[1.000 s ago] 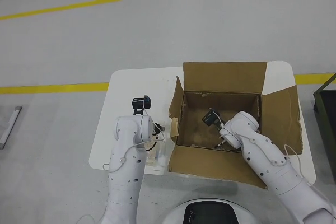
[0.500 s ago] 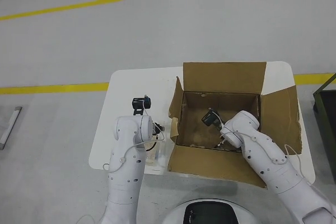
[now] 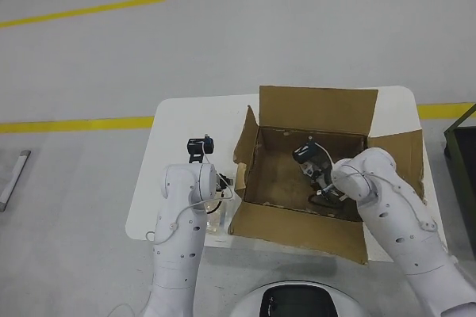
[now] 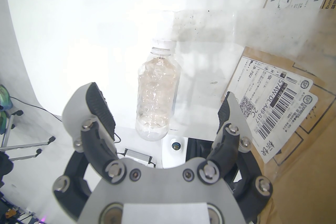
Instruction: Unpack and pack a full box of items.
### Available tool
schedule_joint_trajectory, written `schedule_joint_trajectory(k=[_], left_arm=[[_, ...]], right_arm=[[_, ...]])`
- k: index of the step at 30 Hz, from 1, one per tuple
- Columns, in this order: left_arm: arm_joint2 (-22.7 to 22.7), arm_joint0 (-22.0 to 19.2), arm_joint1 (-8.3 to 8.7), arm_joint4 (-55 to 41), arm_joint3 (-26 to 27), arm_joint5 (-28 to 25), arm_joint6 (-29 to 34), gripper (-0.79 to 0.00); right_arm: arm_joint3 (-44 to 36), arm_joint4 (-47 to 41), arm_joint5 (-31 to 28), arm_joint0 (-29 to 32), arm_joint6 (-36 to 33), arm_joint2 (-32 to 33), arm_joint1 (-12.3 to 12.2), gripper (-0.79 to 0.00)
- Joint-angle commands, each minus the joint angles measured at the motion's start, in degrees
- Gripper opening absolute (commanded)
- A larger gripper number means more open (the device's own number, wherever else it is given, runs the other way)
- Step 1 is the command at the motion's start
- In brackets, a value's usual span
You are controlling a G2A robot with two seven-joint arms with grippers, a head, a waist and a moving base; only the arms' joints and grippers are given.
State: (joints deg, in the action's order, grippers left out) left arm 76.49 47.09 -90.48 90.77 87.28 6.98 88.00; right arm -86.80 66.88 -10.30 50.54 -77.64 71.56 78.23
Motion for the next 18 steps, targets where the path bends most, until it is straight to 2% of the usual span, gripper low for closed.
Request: schedule_joint_trajectory(k=[1, 5, 9, 14, 18], left_arm=[[0.00, 0.00, 0.00, 0.00, 0.00, 0.00, 0.00, 0.000], [0.00, 0.00, 0.00, 0.00, 0.00, 0.00, 0.00, 0.000], [0.00, 0.00, 0.00, 0.00, 0.00, 0.00, 0.00, 0.000], [0.00, 0.00, 0.00, 0.00, 0.00, 0.00, 0.00, 0.000], [0.00, 0.00, 0.00, 0.00, 0.00, 0.00, 0.00, 0.000]], right_arm=[[-2.82, -4.66, -0.99, 1.35, 1.01, 2.73, -0.32, -0.785], [-6.79, -15.80, -3.73, 4.07, 2.15, 8.87, -1.09, -0.785], [-7.45, -30.93, -7.18, 5.44, 1.35, 13.81, -1.69, -0.785], [-3.98, -50.57, -10.80, 6.22, -0.29, 18.24, -2.39, -0.785], [0.15, -60.89, -11.86, 5.88, -2.04, 20.02, -3.00, -0.785]])
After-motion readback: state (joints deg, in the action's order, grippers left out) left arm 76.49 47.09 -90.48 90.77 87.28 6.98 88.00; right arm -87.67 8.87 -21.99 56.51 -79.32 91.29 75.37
